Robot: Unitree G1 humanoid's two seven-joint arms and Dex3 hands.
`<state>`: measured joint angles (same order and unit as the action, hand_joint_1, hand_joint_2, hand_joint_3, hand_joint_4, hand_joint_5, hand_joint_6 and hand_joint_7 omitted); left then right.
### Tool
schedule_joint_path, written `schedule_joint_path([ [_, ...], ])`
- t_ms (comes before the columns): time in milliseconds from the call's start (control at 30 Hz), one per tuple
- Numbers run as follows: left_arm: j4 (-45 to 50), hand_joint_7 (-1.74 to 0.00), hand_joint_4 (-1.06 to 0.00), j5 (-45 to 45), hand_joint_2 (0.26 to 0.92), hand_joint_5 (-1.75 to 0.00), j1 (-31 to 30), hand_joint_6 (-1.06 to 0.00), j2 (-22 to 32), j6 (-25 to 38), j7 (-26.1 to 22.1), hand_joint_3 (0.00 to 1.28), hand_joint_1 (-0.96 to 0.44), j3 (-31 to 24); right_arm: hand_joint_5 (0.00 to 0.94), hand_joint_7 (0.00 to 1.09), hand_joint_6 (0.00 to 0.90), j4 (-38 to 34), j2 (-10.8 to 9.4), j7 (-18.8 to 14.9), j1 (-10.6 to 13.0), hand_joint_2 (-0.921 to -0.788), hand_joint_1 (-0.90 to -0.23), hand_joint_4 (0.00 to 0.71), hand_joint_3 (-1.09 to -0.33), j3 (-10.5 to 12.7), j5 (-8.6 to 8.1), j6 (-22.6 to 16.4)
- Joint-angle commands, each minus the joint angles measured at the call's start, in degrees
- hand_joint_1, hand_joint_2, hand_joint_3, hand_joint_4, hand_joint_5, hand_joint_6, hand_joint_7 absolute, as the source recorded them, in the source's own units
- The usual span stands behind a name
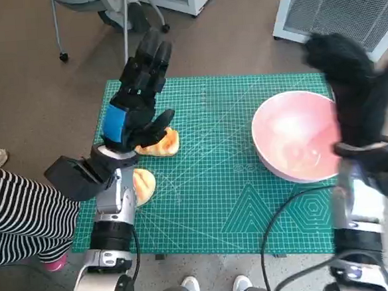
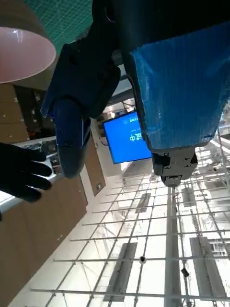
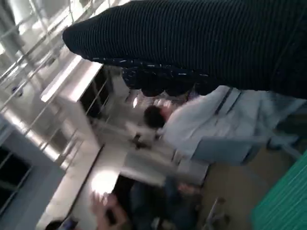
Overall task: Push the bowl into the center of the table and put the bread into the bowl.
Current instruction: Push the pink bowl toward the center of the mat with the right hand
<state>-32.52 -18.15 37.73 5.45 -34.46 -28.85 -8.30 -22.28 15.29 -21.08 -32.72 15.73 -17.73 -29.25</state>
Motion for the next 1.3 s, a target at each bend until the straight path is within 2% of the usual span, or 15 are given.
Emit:
schedule_joint_path([
  [33,-0.4,-0.06,-0.02,0.6,0.921,0.0,0.7,-0.11,0.3,-1.0,0.0,0.37,-0.66,-0.2,0.001,0.36,0.014,-5.3,2.5,2.6,2.3,-0.921,-0.711,0.117,-0.738,3.8,1.06,-2.3],
  [267,-1.6,-0.06,-0.01,0.5,0.921,0.0,0.9,-0.11,0.7,-1.6,-0.3,0.37,-0.67,-0.5,0.0,0.33,0.0,-14.9,5.6,4.6,2.2,-0.921,-0.711,0.094,-0.767,7.5,0.69,-4.9],
  [600,-2.7,-0.06,0.0,0.2,0.921,0.0,1.2,-0.11,0.9,-2.0,-0.7,0.37,-0.66,-0.7,0.001,0.32,0.004,-27.5,8.4,5.3,1.0,-0.921,-0.687,0.094,-0.772,10.8,-0.56,-6.2],
  [767,-2.8,-0.06,0.0,0.4,0.921,0.0,1.3,-0.11,0.9,-2.1,-0.5,0.37,-0.65,-0.8,0.008,0.33,0.018,-32.3,8.7,5.5,0.2,-0.921,-0.663,0.096,-0.781,11.8,-0.86,-6.1],
  [967,-3.1,-0.06,0.0,0.6,0.921,0.0,1.5,-0.11,0.8,-2.1,-0.4,0.37,-0.66,-0.9,0.011,0.33,0.025,-38.1,8.9,5.5,-1.3,-0.921,-0.665,0.102,-0.78,12.5,-1.1,-5.1],
  [1300,-2.6,-0.06,0.0,0.4,0.921,0.0,1.3,-0.11,1.3,-1.6,-0.7,0.37,-0.67,-0.9,0.012,0.33,0.046,-44.6,8.2,5.9,-4.0,-0.921,-0.647,0.112,-0.78,12.7,-0.91,-2.4],
])
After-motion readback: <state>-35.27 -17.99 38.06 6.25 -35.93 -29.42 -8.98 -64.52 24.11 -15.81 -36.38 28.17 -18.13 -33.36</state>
